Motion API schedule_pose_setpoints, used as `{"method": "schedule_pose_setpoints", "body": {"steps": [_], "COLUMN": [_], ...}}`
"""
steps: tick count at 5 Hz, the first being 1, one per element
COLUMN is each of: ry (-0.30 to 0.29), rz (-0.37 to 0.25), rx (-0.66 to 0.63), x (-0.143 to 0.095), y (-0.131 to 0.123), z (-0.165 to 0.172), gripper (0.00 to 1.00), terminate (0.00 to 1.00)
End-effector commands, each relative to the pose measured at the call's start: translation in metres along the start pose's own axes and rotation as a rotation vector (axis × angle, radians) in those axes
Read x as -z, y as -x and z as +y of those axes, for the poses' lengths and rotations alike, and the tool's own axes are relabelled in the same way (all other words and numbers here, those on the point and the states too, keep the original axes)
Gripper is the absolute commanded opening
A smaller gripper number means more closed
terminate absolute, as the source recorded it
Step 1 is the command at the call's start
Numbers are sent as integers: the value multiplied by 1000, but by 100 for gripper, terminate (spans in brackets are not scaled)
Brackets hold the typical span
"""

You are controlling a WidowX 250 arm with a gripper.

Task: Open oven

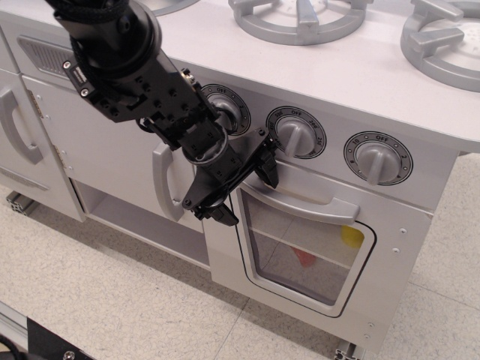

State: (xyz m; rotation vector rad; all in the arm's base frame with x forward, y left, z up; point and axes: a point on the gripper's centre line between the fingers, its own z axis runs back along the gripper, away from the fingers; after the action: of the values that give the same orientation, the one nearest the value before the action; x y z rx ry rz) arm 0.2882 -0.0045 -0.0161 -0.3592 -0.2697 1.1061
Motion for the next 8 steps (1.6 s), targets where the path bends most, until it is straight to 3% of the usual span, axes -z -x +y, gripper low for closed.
{"method": "schedule_pose_setpoints", "body": {"steps": [1,6,7,8], "ry": [-84,-123,-233,-328], "rz": [11,95,137,62], "rx": [77,158,243,345], "x": [8,-40,-70,-90], "y": [26,41,48,49], "z": [20,40,37,29], "gripper": [100,100,100,100], "terminate": [0,0,0,0]}}
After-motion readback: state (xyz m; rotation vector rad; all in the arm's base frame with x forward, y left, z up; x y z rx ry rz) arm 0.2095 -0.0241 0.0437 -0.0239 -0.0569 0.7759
